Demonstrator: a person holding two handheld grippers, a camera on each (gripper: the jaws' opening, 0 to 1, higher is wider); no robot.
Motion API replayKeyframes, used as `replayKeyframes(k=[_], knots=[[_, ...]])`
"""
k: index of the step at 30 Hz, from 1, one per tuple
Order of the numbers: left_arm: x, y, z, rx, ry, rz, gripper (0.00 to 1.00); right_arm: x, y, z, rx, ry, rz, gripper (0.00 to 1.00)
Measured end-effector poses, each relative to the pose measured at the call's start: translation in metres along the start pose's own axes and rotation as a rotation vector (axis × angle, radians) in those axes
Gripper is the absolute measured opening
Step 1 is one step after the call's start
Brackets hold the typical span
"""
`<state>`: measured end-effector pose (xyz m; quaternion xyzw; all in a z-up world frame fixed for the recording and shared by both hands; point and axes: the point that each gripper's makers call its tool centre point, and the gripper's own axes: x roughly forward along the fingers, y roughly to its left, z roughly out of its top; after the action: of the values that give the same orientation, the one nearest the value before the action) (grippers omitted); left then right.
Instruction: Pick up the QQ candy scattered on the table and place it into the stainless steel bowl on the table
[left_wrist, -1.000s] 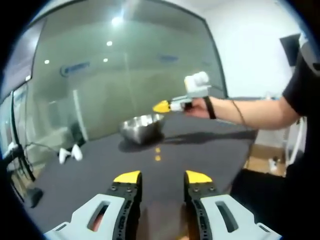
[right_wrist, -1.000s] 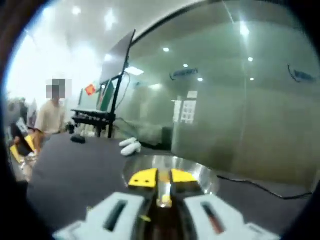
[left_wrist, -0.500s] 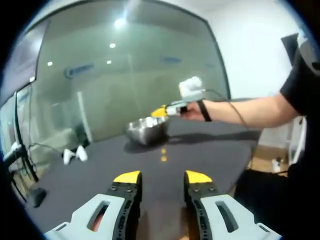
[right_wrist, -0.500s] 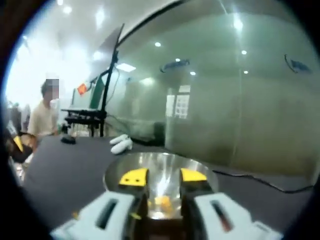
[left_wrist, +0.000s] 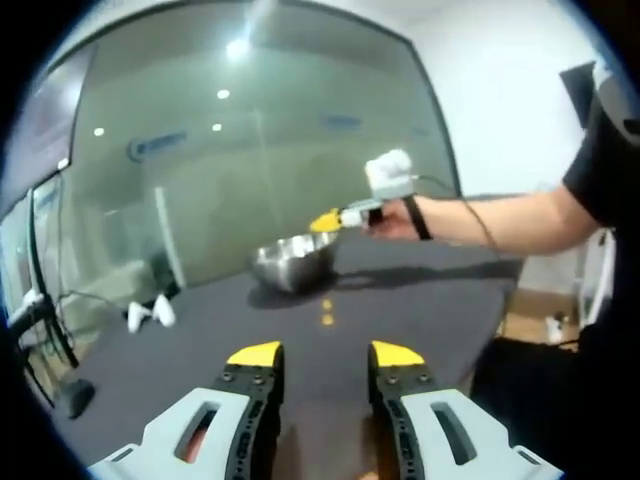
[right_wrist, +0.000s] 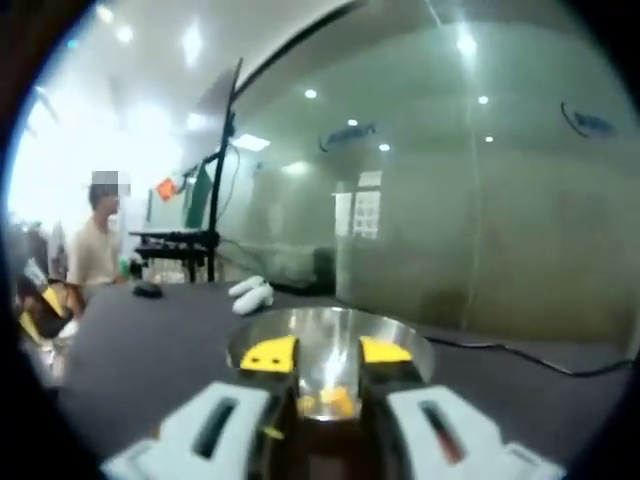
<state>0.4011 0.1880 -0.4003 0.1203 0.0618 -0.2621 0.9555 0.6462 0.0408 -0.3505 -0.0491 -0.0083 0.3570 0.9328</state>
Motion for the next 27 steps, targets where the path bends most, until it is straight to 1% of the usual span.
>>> replayKeyframes(k=[3, 6, 7, 9, 10, 13, 16, 17, 20, 25, 27], knots=[[0.001, 0.0, 0.001, -0.007, -0.006, 0.001, 0.35, -0.013, 0.0, 0.003, 0.021, -0.031, 0.006, 0.21], [0.004, -0.003, 0.0, -0.007, -0.006, -0.002, 0.35, -0.026, 0.002, 0.0, 0.039, -0.038, 0.021, 0.21], [0.005, -0.004, 0.0, -0.005, -0.005, -0.006, 0.35, -0.032, 0.004, -0.002, 0.043, -0.038, 0.034, 0.21], [0.005, -0.007, 0.001, -0.002, -0.006, -0.014, 0.35, -0.046, 0.017, -0.006, 0.041, -0.049, 0.093, 0.21], [0.005, -0.008, 0.0, -0.002, -0.006, -0.017, 0.35, -0.052, 0.018, -0.011, 0.044, -0.049, 0.108, 0.22], [0.005, -0.008, -0.001, -0.001, -0.001, -0.015, 0.35, -0.07, 0.026, -0.03, 0.044, -0.018, 0.15, 0.22], [0.006, -0.007, -0.001, 0.001, -0.003, -0.009, 0.35, -0.085, 0.029, -0.045, 0.038, -0.001, 0.159, 0.22], [0.006, -0.007, 0.001, -0.001, -0.008, -0.009, 0.35, -0.088, 0.029, -0.05, 0.041, 0.009, 0.16, 0.22], [0.007, -0.009, 0.003, -0.001, -0.013, -0.009, 0.35, -0.092, 0.031, -0.057, 0.049, 0.024, 0.16, 0.22], [0.007, -0.013, 0.006, 0.006, -0.016, -0.018, 0.35, -0.089, 0.031, -0.061, 0.048, 0.032, 0.154, 0.21], [0.006, -0.012, 0.006, 0.007, -0.015, -0.015, 0.35, -0.087, 0.034, -0.065, 0.04, 0.043, 0.155, 0.21]])
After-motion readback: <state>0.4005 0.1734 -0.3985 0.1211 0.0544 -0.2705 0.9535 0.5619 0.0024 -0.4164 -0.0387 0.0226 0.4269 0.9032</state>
